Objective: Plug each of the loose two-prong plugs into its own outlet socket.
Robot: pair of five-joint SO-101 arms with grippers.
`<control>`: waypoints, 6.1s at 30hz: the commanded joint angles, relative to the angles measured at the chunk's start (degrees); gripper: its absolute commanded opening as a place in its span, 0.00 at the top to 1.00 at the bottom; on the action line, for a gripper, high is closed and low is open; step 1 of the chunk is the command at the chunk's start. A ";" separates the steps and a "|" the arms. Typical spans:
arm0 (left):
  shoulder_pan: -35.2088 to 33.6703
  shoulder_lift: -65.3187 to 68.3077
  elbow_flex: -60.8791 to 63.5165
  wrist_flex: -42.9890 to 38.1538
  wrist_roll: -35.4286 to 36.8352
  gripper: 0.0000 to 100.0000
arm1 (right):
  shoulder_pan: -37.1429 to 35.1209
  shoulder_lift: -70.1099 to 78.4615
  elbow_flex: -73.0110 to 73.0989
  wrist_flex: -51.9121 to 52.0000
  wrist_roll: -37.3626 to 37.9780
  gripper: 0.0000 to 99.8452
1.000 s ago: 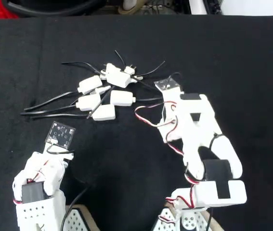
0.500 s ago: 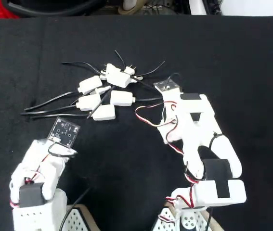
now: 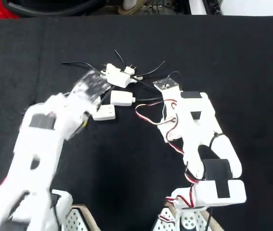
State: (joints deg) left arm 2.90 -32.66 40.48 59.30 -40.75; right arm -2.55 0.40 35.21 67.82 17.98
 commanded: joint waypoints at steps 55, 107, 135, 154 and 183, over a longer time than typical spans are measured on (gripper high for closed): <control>-5.14 32.26 -44.88 37.45 -10.29 0.97 | 3.08 0.04 -2.15 -4.04 0.18 0.93; 3.30 -71.82 51.82 15.30 5.54 0.76 | -15.12 16.92 -34.77 -7.91 0.44 0.87; -9.36 -71.74 54.81 13.27 9.67 0.76 | -18.20 47.78 -74.86 2.29 -74.37 0.88; -9.19 -71.74 54.99 13.36 8.35 0.76 | -1.32 32.66 -84.18 28.57 42.29 0.88; -9.10 -71.74 55.87 13.27 6.15 0.76 | -4.92 72.66 -114.15 13.36 55.56 0.88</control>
State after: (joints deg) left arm -6.15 -104.22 95.96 73.63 -33.63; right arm -6.59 72.40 -75.47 82.15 72.92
